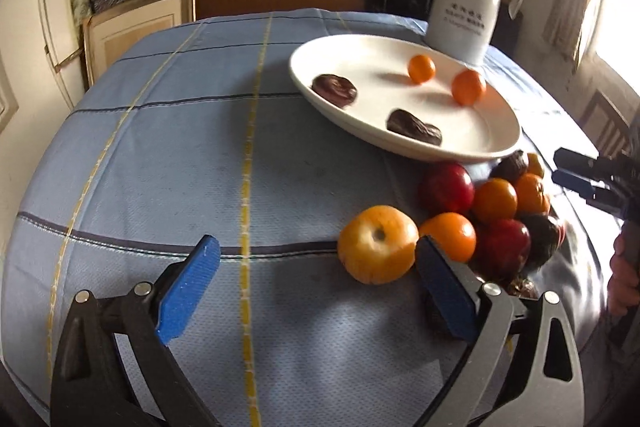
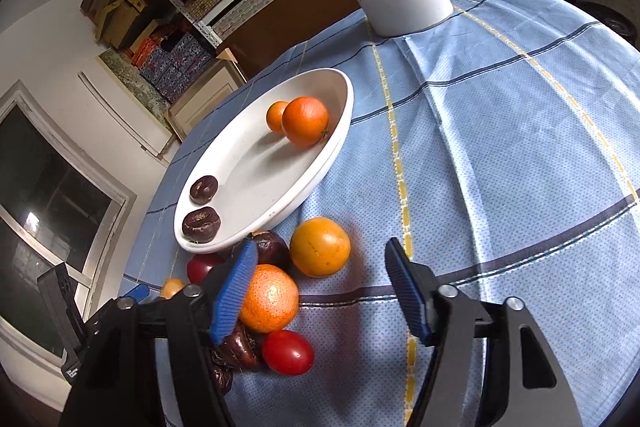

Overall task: Organize fruits
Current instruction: 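Grasp the yellow apple with left tool while right tool grasps an orange, then release the apple and orange onto the white plate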

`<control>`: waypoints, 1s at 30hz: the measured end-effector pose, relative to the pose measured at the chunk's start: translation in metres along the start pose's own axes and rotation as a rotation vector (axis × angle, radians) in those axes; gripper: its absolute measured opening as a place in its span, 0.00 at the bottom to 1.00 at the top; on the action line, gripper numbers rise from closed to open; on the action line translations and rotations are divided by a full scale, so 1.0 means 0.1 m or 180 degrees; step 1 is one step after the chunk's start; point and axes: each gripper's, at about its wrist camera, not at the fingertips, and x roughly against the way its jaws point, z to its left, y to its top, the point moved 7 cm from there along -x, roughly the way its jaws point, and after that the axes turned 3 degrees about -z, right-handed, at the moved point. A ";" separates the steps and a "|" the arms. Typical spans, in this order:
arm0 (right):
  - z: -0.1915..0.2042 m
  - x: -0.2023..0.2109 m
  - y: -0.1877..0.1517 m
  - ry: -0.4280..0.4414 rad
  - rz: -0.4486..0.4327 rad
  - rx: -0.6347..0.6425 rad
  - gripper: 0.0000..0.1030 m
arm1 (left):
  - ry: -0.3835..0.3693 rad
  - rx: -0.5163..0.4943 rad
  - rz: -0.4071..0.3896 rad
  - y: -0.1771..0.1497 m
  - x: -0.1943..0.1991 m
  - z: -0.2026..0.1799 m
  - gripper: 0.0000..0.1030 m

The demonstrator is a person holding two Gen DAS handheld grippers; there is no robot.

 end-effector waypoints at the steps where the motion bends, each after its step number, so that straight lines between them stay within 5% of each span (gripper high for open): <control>1: 0.01 -0.02 0.00 0.0022 0.0017 -0.0006 0.56 | 0.0003 -0.0029 0.0021 -0.01 -0.01 -0.02 0.93; 5: 0.03 -0.09 0.00 0.0041 0.0062 -0.0026 0.48 | -0.0101 -0.0022 0.0071 -0.04 -0.03 -0.06 0.82; 12: -0.01 -0.30 -0.01 -0.0101 0.0175 0.0004 0.37 | -0.0098 -0.0080 0.0048 -0.03 -0.05 -0.10 0.78; 19: -0.01 -0.28 -0.03 -0.0113 0.0159 0.0037 0.36 | -0.0206 -0.0324 0.0088 -0.04 -0.11 -0.31 0.41; 30: -0.09 -0.01 0.05 -0.0092 -0.0111 -0.0060 0.36 | -0.0140 -0.0061 -0.0233 0.16 0.14 -0.13 0.40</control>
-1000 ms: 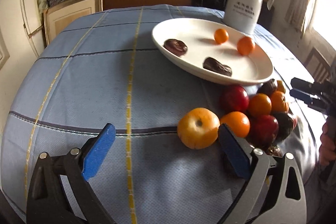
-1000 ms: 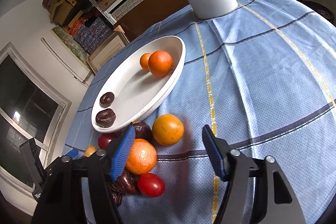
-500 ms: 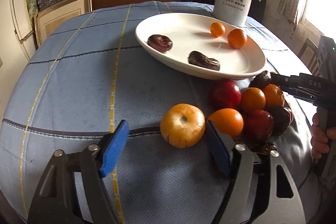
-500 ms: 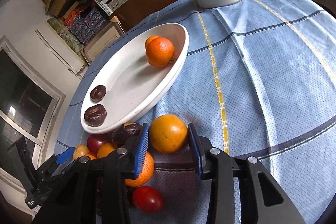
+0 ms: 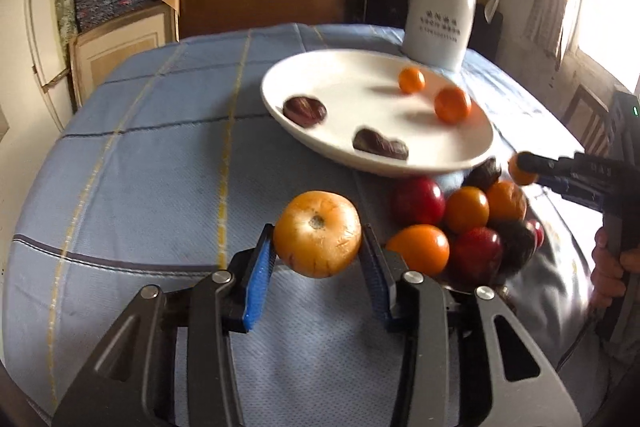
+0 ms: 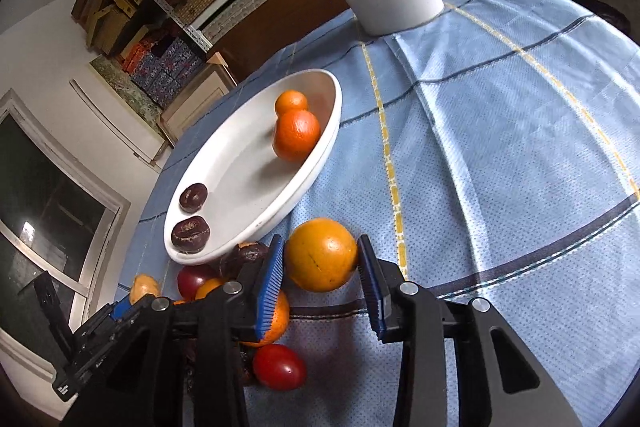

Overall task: Organize fruits
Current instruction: 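Release the apple and orange onto the white plate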

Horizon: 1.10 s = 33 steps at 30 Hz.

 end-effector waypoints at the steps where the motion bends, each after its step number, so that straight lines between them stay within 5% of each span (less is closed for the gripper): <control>1: 0.02 0.08 0.03 -0.0009 -0.0113 0.0040 0.36 | 0.0012 0.0031 -0.0059 0.07 0.04 0.02 0.40; 6: 0.29 0.32 0.24 0.0102 -0.0500 0.0287 0.36 | 0.0037 0.0005 -0.0217 0.46 0.02 -0.01 0.40; 13: 0.72 -0.19 0.41 0.0186 -0.0269 0.0523 0.36 | -0.0101 -0.0012 -0.0286 0.90 -0.31 -0.24 0.40; 19: 0.60 -0.23 0.47 0.0247 -0.0308 0.0325 0.52 | -0.0298 -0.0012 -0.0134 0.84 -0.49 -0.30 0.52; 25: 0.39 -0.15 0.48 0.0232 -0.0326 0.0060 0.60 | -0.0120 0.0030 -0.0233 0.74 -0.35 -0.16 0.75; 33: 0.13 -0.11 0.40 0.0244 -0.0223 -0.0288 0.63 | -0.0005 0.0256 -0.0201 0.51 -0.20 0.09 0.86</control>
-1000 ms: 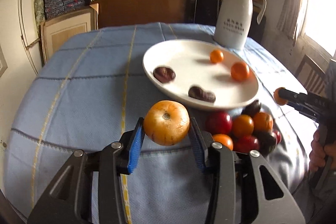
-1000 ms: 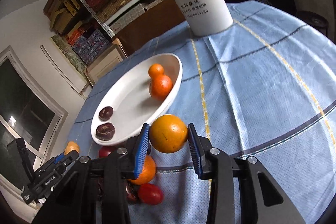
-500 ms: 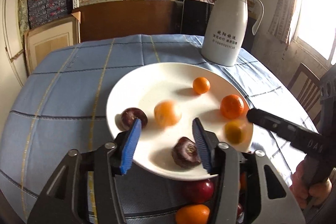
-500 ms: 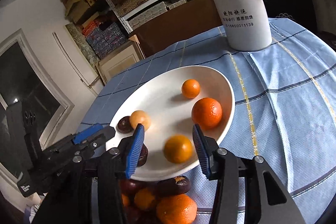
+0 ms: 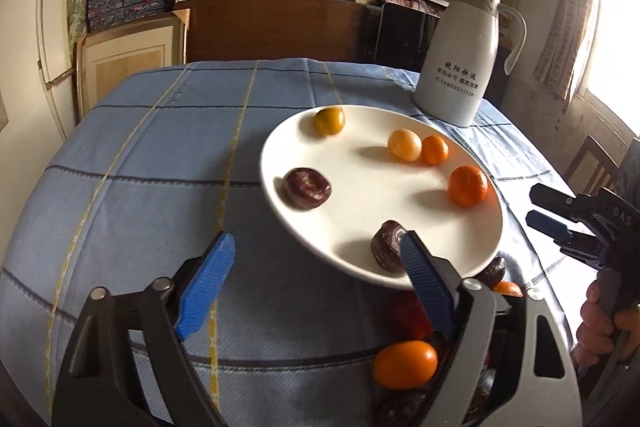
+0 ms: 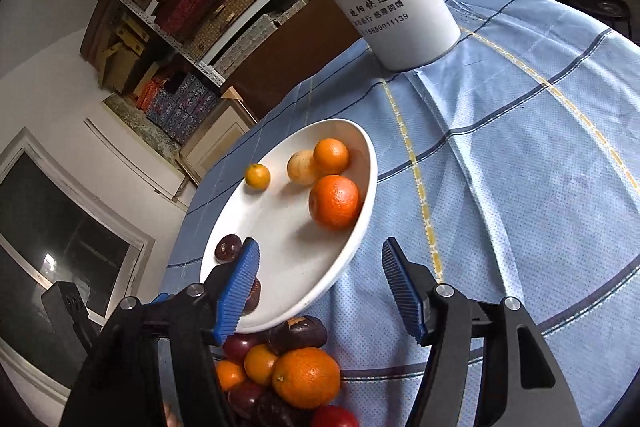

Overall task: Organize fruits
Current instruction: 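Release the apple and orange onto the white plate, then grasp an orange with left tool while right tool grasps a dark brown fruit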

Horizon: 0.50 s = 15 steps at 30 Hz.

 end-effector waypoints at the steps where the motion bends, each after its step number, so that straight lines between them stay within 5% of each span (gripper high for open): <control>1: -0.01 0.03 -0.01 -0.0010 -0.0010 0.0002 0.64 | 0.0008 0.0022 -0.0003 -0.02 0.01 0.02 0.89; 15: 0.01 0.28 -0.33 -0.0008 0.0049 0.0182 0.72 | -0.0100 -0.0327 0.0163 -0.48 0.22 -0.27 0.89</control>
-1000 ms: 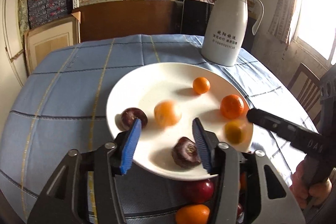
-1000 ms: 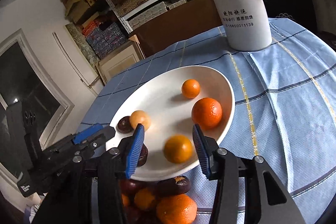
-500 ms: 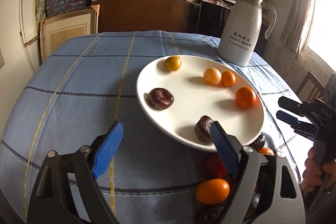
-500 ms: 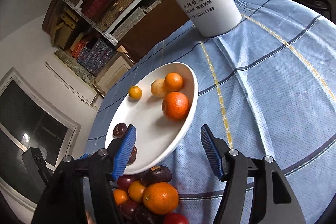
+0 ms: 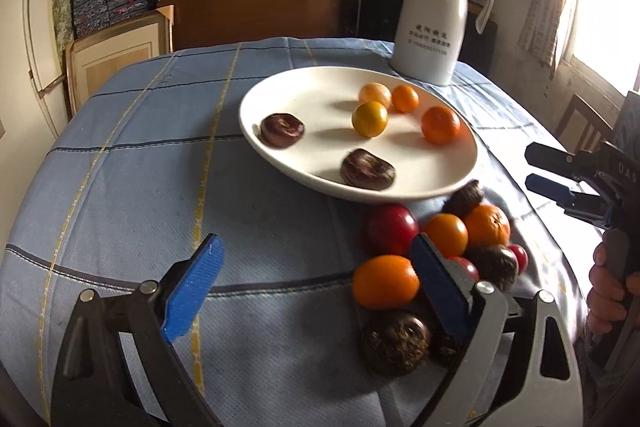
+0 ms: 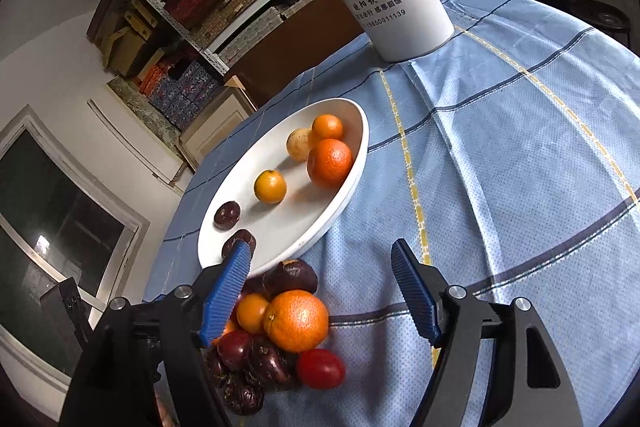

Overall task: Organize fruits
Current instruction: 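Grasp an orange with left tool while right tool grasps a dark brown fruit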

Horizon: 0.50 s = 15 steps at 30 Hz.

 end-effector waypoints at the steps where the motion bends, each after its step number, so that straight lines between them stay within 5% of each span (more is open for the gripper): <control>1: 0.01 0.02 -0.03 0.0014 0.0008 0.0014 0.72 | -0.0015 -0.0033 0.0016 -0.02 0.00 -0.03 0.89; 8: 0.13 0.01 -0.12 0.0082 0.0098 0.0145 0.72 | -0.0010 -0.0315 0.0212 -0.17 -0.13 -0.23 0.90; 15: 0.11 -0.03 -0.15 0.0122 0.0197 0.0058 0.72 | -0.0006 -0.0151 0.0361 -0.20 -0.25 -0.08 0.92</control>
